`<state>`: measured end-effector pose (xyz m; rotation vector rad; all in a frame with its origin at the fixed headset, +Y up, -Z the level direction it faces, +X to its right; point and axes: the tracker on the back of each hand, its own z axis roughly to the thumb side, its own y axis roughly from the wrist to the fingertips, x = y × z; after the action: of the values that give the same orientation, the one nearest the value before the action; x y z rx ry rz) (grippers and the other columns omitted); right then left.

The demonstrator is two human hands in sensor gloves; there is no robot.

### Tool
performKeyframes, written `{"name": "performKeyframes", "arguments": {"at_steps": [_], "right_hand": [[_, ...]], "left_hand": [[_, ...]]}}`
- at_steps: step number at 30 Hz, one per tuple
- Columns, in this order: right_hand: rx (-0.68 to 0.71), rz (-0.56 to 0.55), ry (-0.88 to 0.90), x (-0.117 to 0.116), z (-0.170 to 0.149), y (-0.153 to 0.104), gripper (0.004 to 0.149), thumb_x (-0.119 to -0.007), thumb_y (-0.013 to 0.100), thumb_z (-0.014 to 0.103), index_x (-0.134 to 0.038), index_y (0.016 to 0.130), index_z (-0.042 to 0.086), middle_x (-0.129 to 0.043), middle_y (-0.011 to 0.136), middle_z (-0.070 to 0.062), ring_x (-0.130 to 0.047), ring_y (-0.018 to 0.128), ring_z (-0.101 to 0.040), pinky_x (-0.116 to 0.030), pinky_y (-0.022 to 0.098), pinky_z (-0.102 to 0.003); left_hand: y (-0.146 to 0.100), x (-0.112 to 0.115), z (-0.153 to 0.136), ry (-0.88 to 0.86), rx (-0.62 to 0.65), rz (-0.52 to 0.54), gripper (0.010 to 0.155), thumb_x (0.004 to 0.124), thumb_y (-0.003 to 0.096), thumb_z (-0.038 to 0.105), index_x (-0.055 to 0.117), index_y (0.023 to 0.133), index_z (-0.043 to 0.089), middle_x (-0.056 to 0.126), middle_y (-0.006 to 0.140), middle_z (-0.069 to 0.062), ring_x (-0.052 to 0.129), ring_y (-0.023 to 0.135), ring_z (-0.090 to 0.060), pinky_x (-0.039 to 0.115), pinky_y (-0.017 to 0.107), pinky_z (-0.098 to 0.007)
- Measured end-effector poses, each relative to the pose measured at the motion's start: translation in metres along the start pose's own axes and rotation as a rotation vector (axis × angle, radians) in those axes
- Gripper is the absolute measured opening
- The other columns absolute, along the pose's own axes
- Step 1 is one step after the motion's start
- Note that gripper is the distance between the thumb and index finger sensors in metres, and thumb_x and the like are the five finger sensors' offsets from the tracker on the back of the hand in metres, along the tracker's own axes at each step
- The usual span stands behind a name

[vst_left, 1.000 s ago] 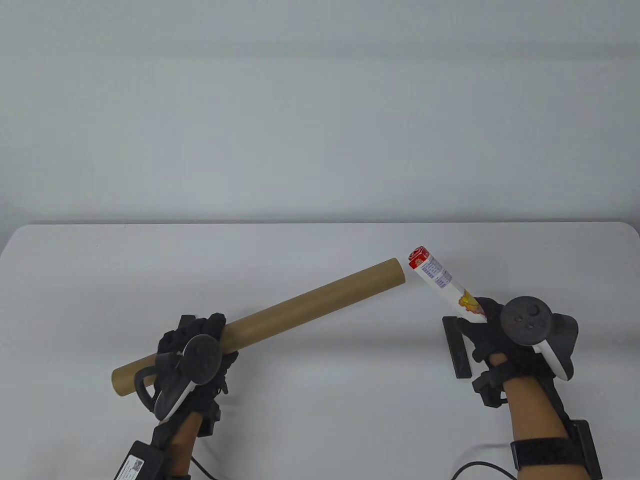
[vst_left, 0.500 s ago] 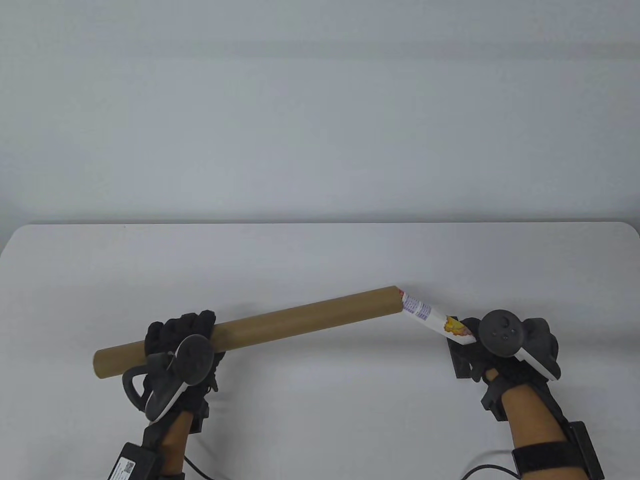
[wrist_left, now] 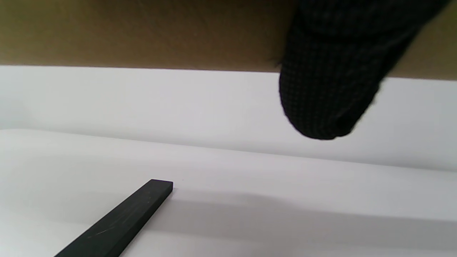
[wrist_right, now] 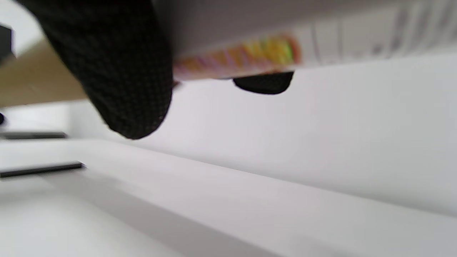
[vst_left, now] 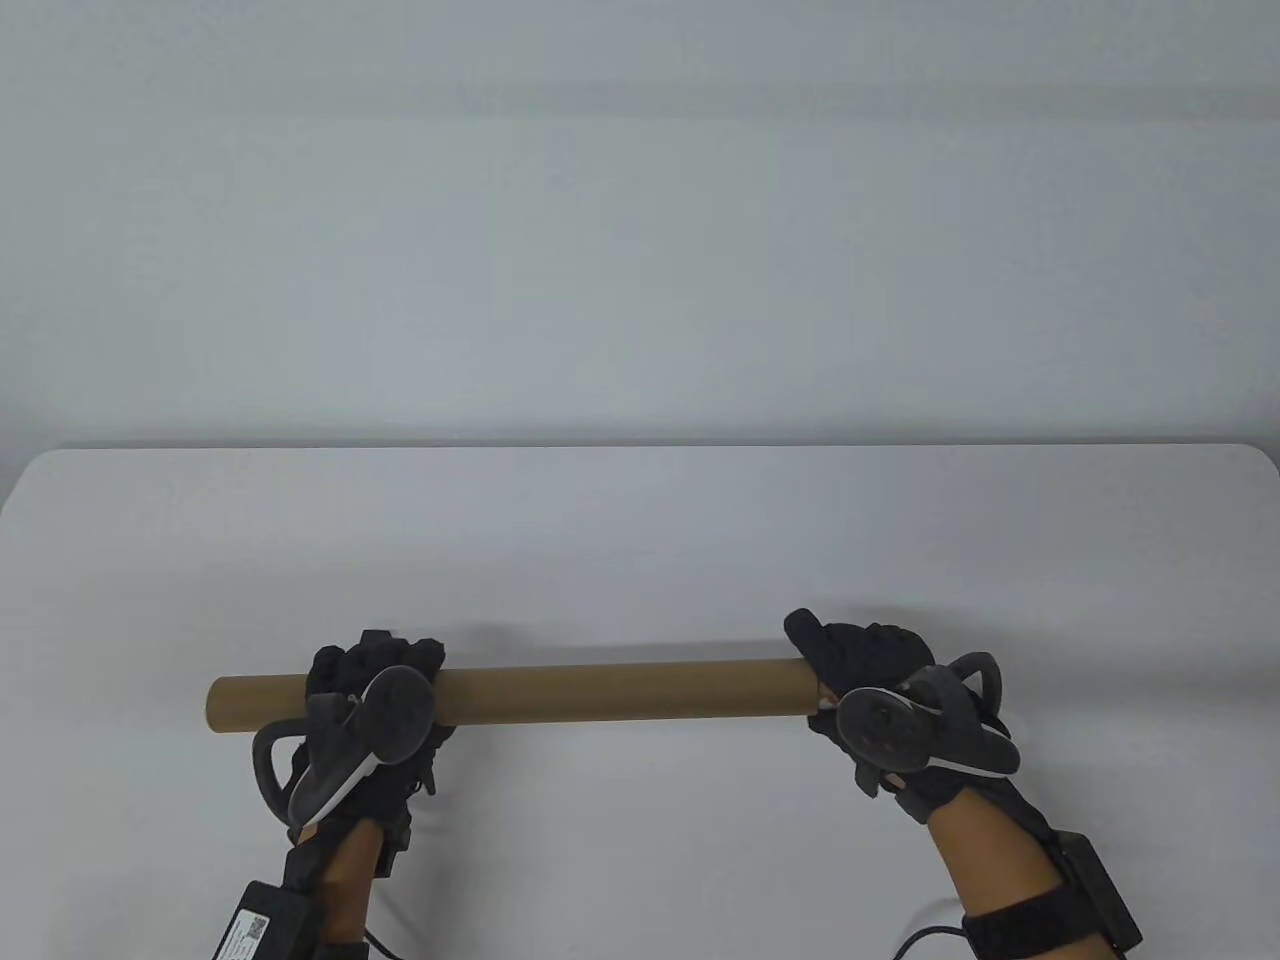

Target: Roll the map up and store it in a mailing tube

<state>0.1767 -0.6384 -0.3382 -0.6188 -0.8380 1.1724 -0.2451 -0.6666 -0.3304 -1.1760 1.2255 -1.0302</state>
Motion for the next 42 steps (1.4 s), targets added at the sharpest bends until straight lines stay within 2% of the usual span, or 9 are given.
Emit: {"name": "performKeyframes", "arguments": {"at_steps": [3,5,9,11,14,18,23,30,42], "right_hand": [[0.05,0.016,0.101,-0.002,0.008,0.005,0.106,-0.103,0.037,0.04,-0.04,0.114,0.003,-0.051,0.111,-0.021,-0.084,0.081,-0.036,-0.064,0.068,-0.059],[0.031,0.011,0.129,-0.004,0.007,0.006,0.104,-0.101,0.039,0.044,-0.041,0.114,0.003,-0.051,0.111,-0.022,-0.083,0.082,-0.038,-0.062,0.068,-0.061],[-0.012,-0.104,0.311,-0.005,-0.007,0.001,0.093,-0.096,0.043,0.046,-0.05,0.113,0.005,-0.054,0.111,-0.022,-0.069,0.092,-0.049,-0.053,0.068,-0.066],[-0.083,-0.209,0.351,-0.003,-0.019,-0.006,0.085,-0.093,0.046,0.046,-0.055,0.112,0.006,-0.057,0.11,-0.022,-0.07,0.092,-0.049,-0.053,0.068,-0.067],[-0.178,-0.311,0.481,-0.004,-0.041,-0.017,0.083,-0.091,0.048,0.046,-0.057,0.112,0.006,-0.057,0.11,-0.022,-0.067,0.094,-0.053,-0.051,0.068,-0.068],[-0.273,-0.364,0.557,-0.007,-0.063,-0.03,0.084,-0.088,0.05,0.049,-0.054,0.113,0.006,-0.051,0.112,-0.022,-0.058,0.097,-0.056,-0.045,0.068,-0.069],[-0.365,-0.353,0.75,-0.025,-0.086,-0.04,0.085,-0.084,0.052,0.052,-0.051,0.113,0.003,-0.05,0.111,-0.027,-0.057,0.095,-0.06,-0.045,0.064,-0.071],[-0.37,-0.303,1.246,-0.055,-0.09,-0.04,0.089,-0.081,0.054,0.054,-0.045,0.114,-0.001,-0.048,0.11,-0.032,-0.056,0.093,-0.064,-0.048,0.061,-0.072],[-0.332,-0.277,1.257,-0.057,-0.078,-0.038,0.088,-0.08,0.055,0.056,-0.046,0.114,0.0,-0.049,0.11,-0.031,-0.057,0.093,-0.064,-0.049,0.061,-0.072]], "left_hand": [[-0.002,-0.001,0.0,-0.003,0.004,-0.005,0.072,0.107,0.0286,0.053,0.069,0.09,0.048,0.076,0.096,0.011,0.079,0.094,-0.017,0.047,0.083,-0.044],[-0.002,0.0,-0.002,0.011,-0.003,-0.013,0.072,0.106,0.0288,0.053,0.068,0.09,0.048,0.076,0.096,0.012,0.079,0.094,-0.017,0.047,0.083,-0.044],[0.0,0.005,-0.005,0.003,-0.018,-0.036,0.072,0.107,0.0291,0.052,0.069,0.09,0.048,0.076,0.096,0.011,0.079,0.094,-0.018,0.047,0.083,-0.044],[0.002,0.008,-0.008,-0.005,-0.029,-0.046,0.072,0.107,0.0291,0.052,0.069,0.09,0.047,0.076,0.096,0.011,0.079,0.094,-0.018,0.047,0.083,-0.044],[0.003,0.01,-0.012,-0.023,-0.035,-0.057,0.072,0.107,0.0291,0.052,0.069,0.09,0.047,0.076,0.097,0.011,0.079,0.094,-0.018,0.047,0.083,-0.044],[0.003,0.011,-0.013,-0.022,-0.037,-0.06,0.072,0.107,0.029,0.052,0.069,0.09,0.047,0.076,0.097,0.011,0.079,0.095,-0.018,0.046,0.083,-0.044],[0.002,0.011,-0.014,-0.037,-0.032,-0.063,0.071,0.106,0.0293,0.052,0.068,0.09,0.048,0.076,0.097,0.012,0.079,0.095,-0.018,0.046,0.083,-0.044],[0.001,0.012,-0.014,-0.035,-0.023,-0.063,0.071,0.106,0.0293,0.053,0.068,0.09,0.048,0.076,0.097,0.011,0.079,0.095,-0.018,0.047,0.083,-0.044],[-0.001,0.015,-0.011,-0.012,-0.006,-0.063,0.071,0.104,0.0291,0.056,0.068,0.09,0.048,0.076,0.097,0.012,0.08,0.095,-0.018,0.049,0.083,-0.046]]}}
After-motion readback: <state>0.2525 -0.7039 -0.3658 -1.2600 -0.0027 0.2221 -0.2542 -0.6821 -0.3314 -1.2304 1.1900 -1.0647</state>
